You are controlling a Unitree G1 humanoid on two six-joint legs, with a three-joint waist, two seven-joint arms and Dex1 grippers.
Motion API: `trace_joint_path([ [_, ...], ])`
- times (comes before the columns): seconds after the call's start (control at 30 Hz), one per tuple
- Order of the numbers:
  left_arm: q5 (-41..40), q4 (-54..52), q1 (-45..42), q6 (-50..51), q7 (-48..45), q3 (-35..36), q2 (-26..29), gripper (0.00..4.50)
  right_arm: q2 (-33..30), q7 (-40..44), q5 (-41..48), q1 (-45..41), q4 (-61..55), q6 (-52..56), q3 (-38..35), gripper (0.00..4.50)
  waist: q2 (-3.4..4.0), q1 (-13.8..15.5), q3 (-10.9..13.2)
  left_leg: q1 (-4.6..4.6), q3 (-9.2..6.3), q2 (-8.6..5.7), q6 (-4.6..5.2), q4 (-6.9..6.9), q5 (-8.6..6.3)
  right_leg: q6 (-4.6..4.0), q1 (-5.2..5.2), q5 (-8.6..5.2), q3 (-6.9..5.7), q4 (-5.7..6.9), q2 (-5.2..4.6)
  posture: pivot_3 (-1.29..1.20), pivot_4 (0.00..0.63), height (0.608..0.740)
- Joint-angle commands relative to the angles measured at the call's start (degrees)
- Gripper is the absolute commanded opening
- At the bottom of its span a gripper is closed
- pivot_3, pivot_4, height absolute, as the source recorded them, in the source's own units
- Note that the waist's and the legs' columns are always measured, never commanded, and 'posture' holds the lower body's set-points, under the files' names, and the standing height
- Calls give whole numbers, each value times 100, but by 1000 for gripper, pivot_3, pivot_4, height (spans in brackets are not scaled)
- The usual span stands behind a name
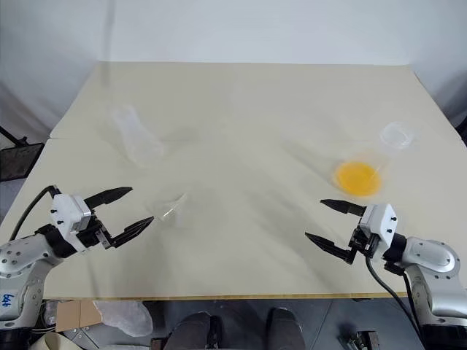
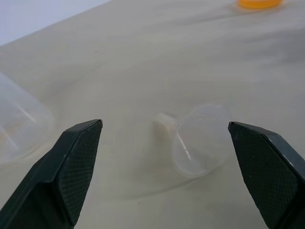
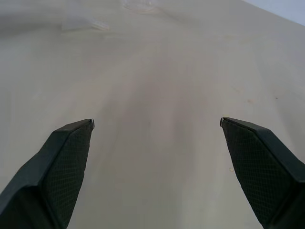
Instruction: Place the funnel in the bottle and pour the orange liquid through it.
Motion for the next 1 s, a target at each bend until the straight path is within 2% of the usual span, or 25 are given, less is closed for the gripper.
trace_joint_path([
  [0.03, 26, -293, 49, -5, 190, 138, 3, 4500, -86, 76, 49, -166, 22, -81, -95, 4445, 0, 1, 0, 0, 0, 0, 0, 0, 0, 0, 0, 0, 0, 0, 0, 0, 150, 740],
  [0.13, -81, -247, 94, 118, 424, 368, -93, 4500, 72, -37, 146, -391, -117, 155, 101, 4445, 0, -5, 0, 1, -1, 0, 0, 1, 0, 0, 1, 0, 0, 0, -1, 0, 150, 740],
  [0.27, -719, -279, 435, 344, 831, 1094, -465, 4500, 616, -571, 287, -997, -452, 614, 484, 4445, 0, -83, -1, 3, -2, 29, -1, 1, 0, 0, 1, 0, -4, 2, 1, 0, 150, 740],
  [0.47, -730, -202, 938, 333, 1800, 1782, -1270, 4500, 1268, -1058, 158, -1519, -767, 862, 1013, 4445, -2, -30, -1, -3, -14, 18, -1, 4, 1, 0, 3, 0, -16, 6, -14, 0, 150, 740],
  [0.63, -696, -204, 1316, 93, 2196, 1955, -1885, 4500, 1472, -1269, 58, -1836, -727, 884, 1163, 4445, -10, 25, -5, -7, -19, 0, 5, 4, -2, 3, 4, 1, -33, 5, -32, 0, 150, 740],
  [0.77, -809, -473, 893, 382, 2471, 1747, -1750, 4500, 1395, -1150, -7, -1842, -618, 851, 1166, 4445, -18, 90, -10, -8, -26, -3, 7, 6, -1, 3, 10, 1, -39, 5, -33, 0, 150, 740],
  [0.9, -756, -523, 87, 1076, 2609, 1360, -1174, 4500, 1357, -1091, -57, -1812, -520, 797, 1139, 4445, -24, 138, -14, -9, -26, -8, 9, 7, 2, 3, 11, 2, -41, 6, -35, 0, 150, 740],
  [1.0, -669, -176, -667, 1453, 2563, 1018, -759, 4500, 1344, -996, -207, -1712, -470, 642, 1239, 4445, -24, 119, -14, -7, -25, -10, 9, 7, 2, 4, 11, 2, -40, 7, -35, 0, 150, 740],
])
